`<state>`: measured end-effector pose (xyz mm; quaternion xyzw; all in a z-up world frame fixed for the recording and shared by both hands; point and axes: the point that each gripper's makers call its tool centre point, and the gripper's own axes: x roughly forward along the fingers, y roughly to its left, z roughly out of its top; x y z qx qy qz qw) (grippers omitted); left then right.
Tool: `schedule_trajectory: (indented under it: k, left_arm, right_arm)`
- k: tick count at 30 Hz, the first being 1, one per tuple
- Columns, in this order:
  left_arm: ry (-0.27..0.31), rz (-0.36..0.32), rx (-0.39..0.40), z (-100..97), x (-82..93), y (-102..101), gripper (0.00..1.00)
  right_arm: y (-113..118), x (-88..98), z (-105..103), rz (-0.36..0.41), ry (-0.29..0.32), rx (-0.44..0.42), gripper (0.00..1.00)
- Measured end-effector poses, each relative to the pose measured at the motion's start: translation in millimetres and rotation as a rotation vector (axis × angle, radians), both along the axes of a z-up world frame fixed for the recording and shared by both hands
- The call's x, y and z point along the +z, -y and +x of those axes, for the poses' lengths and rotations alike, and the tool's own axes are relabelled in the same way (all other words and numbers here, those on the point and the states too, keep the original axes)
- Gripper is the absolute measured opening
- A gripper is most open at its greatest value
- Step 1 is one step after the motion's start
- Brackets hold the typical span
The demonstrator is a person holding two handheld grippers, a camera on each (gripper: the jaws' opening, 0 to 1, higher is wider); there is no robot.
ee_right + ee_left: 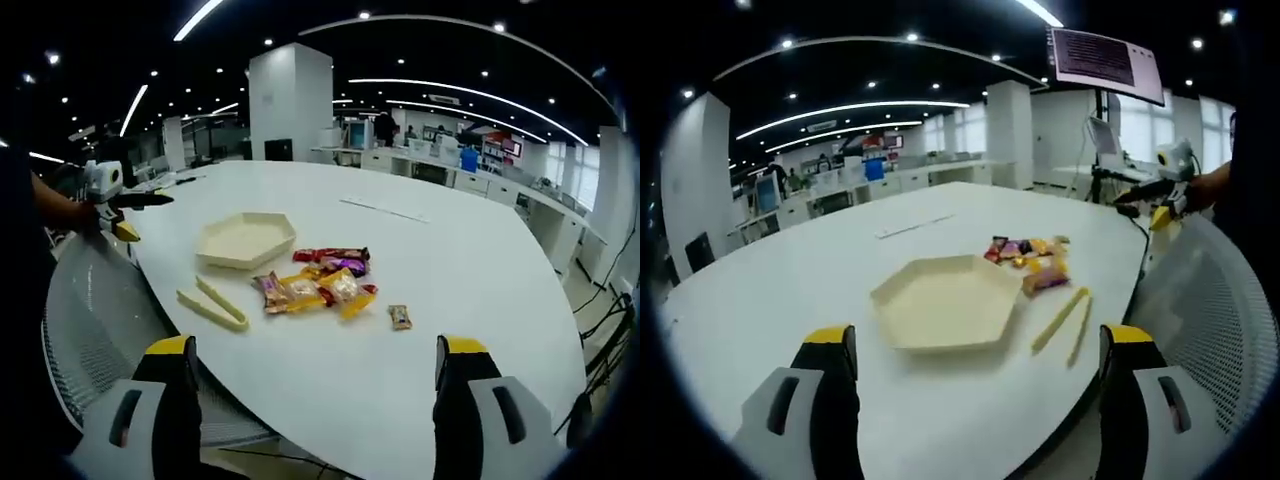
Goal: Place the target food into the container with the food tongs after gripping and lifting it, then release it inside without dropping or visibly crushing the food.
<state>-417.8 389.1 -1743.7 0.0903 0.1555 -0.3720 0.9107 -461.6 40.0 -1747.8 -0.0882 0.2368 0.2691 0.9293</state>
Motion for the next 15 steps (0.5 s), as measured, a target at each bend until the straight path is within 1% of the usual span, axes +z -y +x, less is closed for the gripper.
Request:
schedule_trajectory:
  k: [9, 15]
  left_arm:
    - [-0.006, -0.001, -0.004, -0.7, -0.8, 0.5, 0.96]
    - [-0.011, 0.003, -0.011, -2.0, -1.4, 1.8, 0.95]
  right_arm:
    - [1.0, 1.8, 3.2, -0.008, 0.006, 0.001, 0.99]
    - [0.2, 3.0, 5.0, 0.002, 0.014, 0.003, 0.99]
